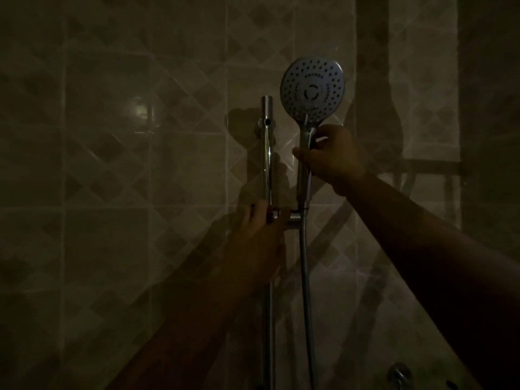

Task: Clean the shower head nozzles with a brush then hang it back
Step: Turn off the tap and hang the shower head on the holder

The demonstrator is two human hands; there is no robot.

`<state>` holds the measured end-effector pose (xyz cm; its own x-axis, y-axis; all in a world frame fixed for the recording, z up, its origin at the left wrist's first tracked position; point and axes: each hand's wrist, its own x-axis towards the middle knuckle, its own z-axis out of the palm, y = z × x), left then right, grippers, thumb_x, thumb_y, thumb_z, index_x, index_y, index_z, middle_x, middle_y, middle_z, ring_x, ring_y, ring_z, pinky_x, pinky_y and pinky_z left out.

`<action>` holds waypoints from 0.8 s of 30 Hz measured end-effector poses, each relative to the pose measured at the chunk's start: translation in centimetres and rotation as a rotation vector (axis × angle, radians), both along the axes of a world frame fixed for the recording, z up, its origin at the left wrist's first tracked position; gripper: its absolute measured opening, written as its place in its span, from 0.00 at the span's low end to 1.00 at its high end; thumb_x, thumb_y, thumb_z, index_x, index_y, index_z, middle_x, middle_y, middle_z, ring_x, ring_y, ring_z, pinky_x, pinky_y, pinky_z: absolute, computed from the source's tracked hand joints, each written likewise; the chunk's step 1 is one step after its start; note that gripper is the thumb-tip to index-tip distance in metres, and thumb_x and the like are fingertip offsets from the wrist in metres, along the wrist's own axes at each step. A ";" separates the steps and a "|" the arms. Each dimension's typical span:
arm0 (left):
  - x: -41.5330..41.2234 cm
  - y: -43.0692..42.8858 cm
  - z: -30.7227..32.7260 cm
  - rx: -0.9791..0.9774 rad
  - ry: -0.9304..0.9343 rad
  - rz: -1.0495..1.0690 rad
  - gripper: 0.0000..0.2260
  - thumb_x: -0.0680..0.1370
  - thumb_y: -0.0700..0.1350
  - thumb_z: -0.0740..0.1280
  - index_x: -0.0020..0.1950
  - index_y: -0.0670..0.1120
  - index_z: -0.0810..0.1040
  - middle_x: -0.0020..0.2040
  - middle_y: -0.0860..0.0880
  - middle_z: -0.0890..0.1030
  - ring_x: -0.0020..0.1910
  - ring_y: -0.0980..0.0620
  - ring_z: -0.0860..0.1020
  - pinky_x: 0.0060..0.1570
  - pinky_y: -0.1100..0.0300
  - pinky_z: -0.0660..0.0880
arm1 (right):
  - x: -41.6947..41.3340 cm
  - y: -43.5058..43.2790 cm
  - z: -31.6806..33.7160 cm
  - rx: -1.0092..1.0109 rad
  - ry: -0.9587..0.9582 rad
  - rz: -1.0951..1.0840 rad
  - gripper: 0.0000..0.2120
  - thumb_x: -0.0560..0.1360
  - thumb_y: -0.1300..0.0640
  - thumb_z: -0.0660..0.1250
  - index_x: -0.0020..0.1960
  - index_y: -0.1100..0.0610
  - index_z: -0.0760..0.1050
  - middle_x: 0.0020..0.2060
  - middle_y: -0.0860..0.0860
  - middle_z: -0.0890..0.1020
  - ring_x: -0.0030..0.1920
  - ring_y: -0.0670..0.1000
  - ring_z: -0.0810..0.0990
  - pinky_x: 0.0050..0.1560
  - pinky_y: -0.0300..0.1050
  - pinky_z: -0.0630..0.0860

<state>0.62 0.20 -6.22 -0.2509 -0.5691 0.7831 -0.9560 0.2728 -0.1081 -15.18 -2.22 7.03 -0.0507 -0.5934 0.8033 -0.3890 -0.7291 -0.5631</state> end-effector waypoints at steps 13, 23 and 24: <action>-0.2 -0.3 0.4 0.026 0.022 0.007 0.31 0.77 0.56 0.67 0.79 0.55 0.62 0.75 0.44 0.62 0.70 0.43 0.63 0.66 0.49 0.71 | 1.1 0.5 0.6 -0.013 -0.022 -0.050 0.16 0.73 0.57 0.76 0.56 0.60 0.75 0.51 0.58 0.83 0.49 0.56 0.85 0.51 0.57 0.83; 0.1 0.0 0.1 -0.045 0.009 -0.037 0.29 0.79 0.55 0.66 0.79 0.54 0.63 0.76 0.47 0.62 0.71 0.47 0.63 0.64 0.55 0.70 | 2.2 -1.3 -1.3 0.013 0.104 -0.118 0.22 0.72 0.51 0.76 0.61 0.60 0.75 0.52 0.57 0.84 0.51 0.56 0.85 0.53 0.58 0.82; 0.1 0.0 0.1 -0.052 0.014 -0.044 0.29 0.79 0.55 0.66 0.78 0.54 0.63 0.76 0.47 0.62 0.71 0.47 0.63 0.65 0.55 0.71 | 2.2 -1.4 -1.5 0.013 0.097 -0.116 0.22 0.71 0.50 0.77 0.60 0.59 0.75 0.51 0.56 0.84 0.50 0.56 0.85 0.53 0.58 0.82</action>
